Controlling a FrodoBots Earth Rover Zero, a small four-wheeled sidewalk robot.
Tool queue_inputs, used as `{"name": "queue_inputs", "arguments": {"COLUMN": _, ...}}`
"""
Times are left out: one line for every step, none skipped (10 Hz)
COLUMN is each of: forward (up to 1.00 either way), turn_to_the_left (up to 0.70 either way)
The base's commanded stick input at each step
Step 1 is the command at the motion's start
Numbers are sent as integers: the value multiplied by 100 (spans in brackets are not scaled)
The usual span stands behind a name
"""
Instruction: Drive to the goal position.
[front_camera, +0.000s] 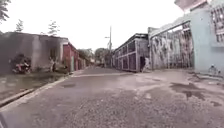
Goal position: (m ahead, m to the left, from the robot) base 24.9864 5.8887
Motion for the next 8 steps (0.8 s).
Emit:
{"name": "queue_inputs", "arguments": {"forward": 70, "turn_to_the_left": 0}}
{"name": "queue_inputs", "arguments": {"forward": 70, "turn_to_the_left": 0}}
{"name": "queue_inputs", "arguments": {"forward": 70, "turn_to_the_left": 0}}
{"name": "queue_inputs", "arguments": {"forward": 70, "turn_to_the_left": 0}}
{"name": "queue_inputs", "arguments": {"forward": 70, "turn_to_the_left": 0}}
{"name": "queue_inputs", "arguments": {"forward": 70, "turn_to_the_left": 0}}
{"name": "queue_inputs", "arguments": {"forward": 70, "turn_to_the_left": 0}}
{"name": "queue_inputs", "arguments": {"forward": 70, "turn_to_the_left": 0}}
